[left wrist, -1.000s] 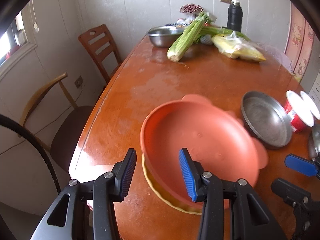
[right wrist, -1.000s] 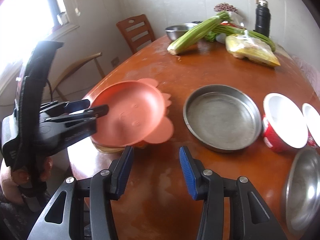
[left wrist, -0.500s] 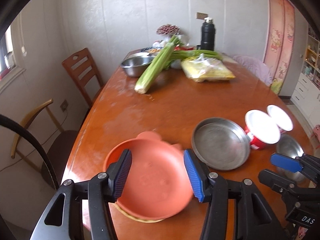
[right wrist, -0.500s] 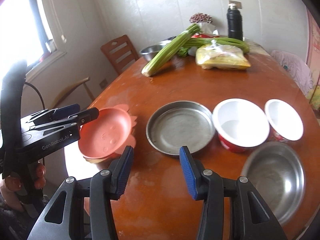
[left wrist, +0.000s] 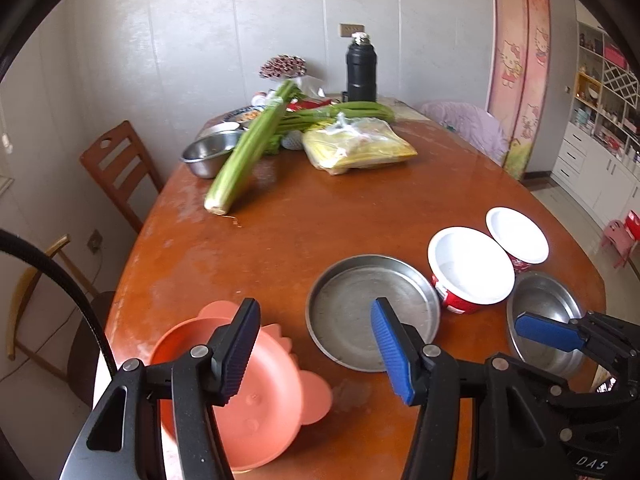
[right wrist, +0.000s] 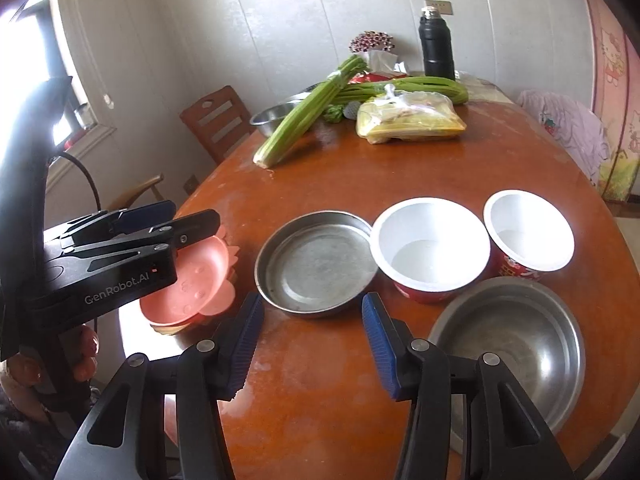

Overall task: Organize plates and bowls
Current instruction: 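Move the left gripper to the grey steel pan rim and grasp it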

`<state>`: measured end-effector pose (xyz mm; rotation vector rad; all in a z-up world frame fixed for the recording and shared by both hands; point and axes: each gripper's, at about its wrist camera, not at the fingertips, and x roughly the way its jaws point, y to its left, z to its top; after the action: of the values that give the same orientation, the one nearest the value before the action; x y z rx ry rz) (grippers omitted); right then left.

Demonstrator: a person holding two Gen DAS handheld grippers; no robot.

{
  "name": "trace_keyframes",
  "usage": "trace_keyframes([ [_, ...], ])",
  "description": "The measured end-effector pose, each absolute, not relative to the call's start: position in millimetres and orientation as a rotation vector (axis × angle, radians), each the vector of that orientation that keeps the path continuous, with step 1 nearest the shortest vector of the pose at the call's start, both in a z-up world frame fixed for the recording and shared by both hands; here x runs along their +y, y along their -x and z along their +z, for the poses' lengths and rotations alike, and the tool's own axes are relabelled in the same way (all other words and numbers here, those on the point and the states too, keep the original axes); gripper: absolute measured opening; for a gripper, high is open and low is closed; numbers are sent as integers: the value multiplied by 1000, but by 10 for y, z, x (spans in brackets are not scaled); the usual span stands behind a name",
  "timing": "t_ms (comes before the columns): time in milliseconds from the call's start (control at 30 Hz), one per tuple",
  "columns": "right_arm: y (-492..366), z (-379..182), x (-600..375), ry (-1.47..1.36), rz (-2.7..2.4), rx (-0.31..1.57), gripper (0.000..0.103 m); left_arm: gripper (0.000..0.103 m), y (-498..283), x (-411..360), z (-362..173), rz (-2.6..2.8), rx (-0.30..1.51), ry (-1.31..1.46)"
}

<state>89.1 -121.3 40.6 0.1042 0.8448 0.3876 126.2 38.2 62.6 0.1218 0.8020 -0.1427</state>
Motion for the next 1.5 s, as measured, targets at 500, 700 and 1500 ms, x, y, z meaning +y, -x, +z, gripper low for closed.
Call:
trace_keyframes([
  [500,-1238,25,-1079,-123,373,971,53,58,-1896,384,131,-189,970,-72],
  [700,-1373,-97,-973,-122,359,1014,53,58,-2034,403,-65,-178,1014,-83],
  [1500,-1705,-392,-826,-93,250,1094,53,36,-2219,315,-429,-140,1107,-197],
])
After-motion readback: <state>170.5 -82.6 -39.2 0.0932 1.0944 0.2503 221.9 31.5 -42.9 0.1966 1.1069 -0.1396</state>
